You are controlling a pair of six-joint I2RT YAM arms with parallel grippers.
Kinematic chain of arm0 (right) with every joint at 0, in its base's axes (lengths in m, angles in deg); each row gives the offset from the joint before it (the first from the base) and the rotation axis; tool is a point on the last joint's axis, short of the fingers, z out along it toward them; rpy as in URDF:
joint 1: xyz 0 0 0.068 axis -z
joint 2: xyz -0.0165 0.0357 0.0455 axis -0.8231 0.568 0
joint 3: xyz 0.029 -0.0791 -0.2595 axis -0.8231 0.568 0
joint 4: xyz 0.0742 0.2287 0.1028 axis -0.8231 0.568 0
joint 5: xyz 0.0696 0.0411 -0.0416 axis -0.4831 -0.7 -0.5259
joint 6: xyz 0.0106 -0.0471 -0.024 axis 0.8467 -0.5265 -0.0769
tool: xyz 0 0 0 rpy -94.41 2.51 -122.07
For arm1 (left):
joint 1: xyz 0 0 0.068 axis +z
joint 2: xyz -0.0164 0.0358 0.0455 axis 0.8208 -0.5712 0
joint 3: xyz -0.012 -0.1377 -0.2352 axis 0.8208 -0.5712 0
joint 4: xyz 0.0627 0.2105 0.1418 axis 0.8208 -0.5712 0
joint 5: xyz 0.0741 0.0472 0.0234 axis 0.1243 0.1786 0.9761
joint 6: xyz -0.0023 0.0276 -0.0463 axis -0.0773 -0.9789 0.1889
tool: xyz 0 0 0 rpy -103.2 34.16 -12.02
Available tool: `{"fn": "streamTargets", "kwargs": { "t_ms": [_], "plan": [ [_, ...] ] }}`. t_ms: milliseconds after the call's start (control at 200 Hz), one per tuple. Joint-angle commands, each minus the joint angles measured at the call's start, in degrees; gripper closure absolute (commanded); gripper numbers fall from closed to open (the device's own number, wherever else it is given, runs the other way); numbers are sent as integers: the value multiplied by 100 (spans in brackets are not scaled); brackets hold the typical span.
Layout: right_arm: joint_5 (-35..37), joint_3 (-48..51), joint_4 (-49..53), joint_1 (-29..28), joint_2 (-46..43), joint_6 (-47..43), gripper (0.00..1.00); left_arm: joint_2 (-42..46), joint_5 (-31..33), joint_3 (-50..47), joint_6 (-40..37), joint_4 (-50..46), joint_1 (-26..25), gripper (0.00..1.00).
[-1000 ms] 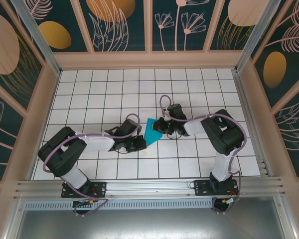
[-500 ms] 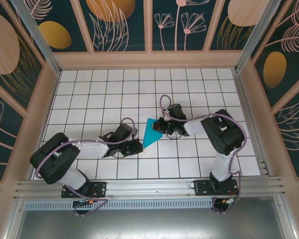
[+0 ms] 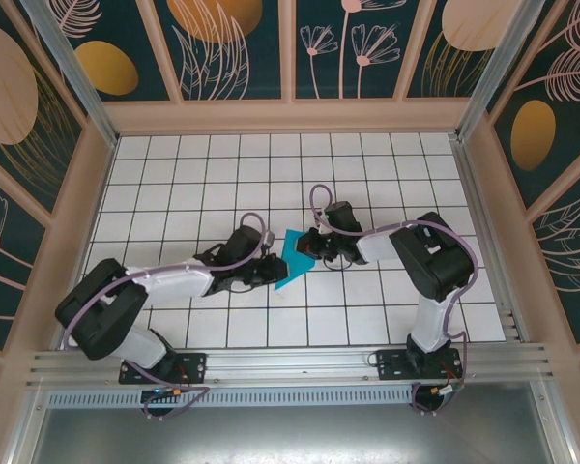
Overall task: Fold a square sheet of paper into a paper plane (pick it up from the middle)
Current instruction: Fourth fold the wing at the center of the table.
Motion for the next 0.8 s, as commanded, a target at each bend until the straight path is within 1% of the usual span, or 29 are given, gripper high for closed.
{"fn": "streamTargets", "kwargs": {
  "t_ms": [0,85,215,270,385,450,545,641,791],
  "plan": [
    [540,133,594,1,386,-104,96,-578,177,197,-104,254,-6,85],
    [534,133,619,-1,386,-123,96,-907,173,179,-18,174,-10,86],
    [554,142,647,2,354,-145,96,-982,42,-262,125,162,-10,87],
    [578,133,665,8,357,-148,96,-858,-54,-534,193,200,-15,88],
    [587,134,656,18,361,-146,96,-504,-158,-926,177,-22,-15,87],
    [593,118,671,16,376,-146,96,-362,-231,-955,22,-350,-14,86],
    [594,98,706,26,393,-172,96,-105,-123,-987,-134,-778,-15,86],
    [579,82,707,34,403,-173,96,63,-76,-978,-173,-970,-10,86],
    [510,56,696,34,386,-254,95,469,107,-840,-123,-1019,-11,86]
  ]
}}
